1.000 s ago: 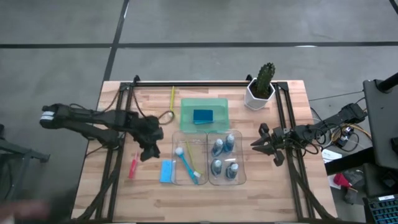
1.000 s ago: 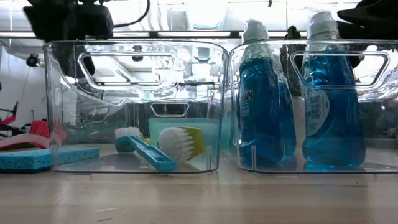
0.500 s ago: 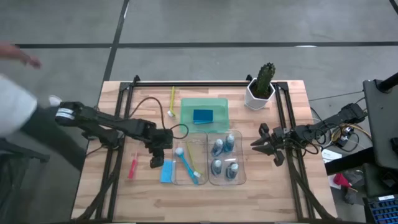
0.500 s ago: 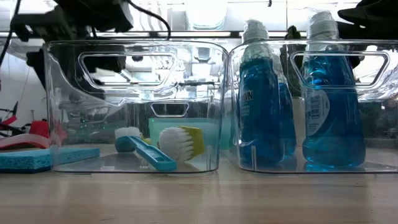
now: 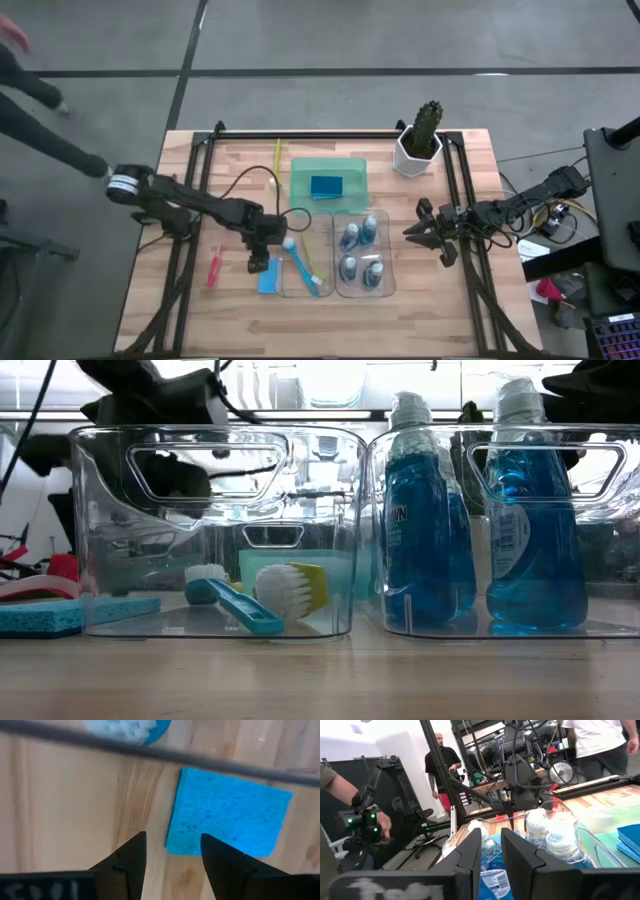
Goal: Pick & Place Kitchen Sink Supplies
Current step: Put the blue sponge into the green bin
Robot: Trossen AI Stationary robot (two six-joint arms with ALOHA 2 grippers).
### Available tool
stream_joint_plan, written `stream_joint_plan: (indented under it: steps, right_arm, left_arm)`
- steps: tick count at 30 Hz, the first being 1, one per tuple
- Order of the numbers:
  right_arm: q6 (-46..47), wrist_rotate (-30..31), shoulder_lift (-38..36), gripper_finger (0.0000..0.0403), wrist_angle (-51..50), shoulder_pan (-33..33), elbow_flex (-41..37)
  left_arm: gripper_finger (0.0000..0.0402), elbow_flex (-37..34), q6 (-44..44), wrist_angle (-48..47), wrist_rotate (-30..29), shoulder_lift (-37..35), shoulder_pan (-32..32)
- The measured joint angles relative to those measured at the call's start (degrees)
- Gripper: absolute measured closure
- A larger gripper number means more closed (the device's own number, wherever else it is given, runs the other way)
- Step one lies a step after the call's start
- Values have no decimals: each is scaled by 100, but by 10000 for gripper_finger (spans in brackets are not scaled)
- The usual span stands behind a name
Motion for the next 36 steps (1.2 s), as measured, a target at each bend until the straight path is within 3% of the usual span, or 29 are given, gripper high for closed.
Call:
stream_joint_plan:
  steps: [12,21,28,36]
  right_arm:
    - [-2,0,1,319,-1,2,0]
    - [-2,0,1,316,0,2,0]
    - [-1,0,1,330,-2,0,0]
    - [2,0,1,330,-1,0,0]
  left_arm:
    - [254,17,9,28,-21,431,-121]
    - [390,8,272,20,138,420,-133]
    - [400,-7,155,-732,525,177,-137]
    - [401,-7,-183,-1171,284,-840,-134]
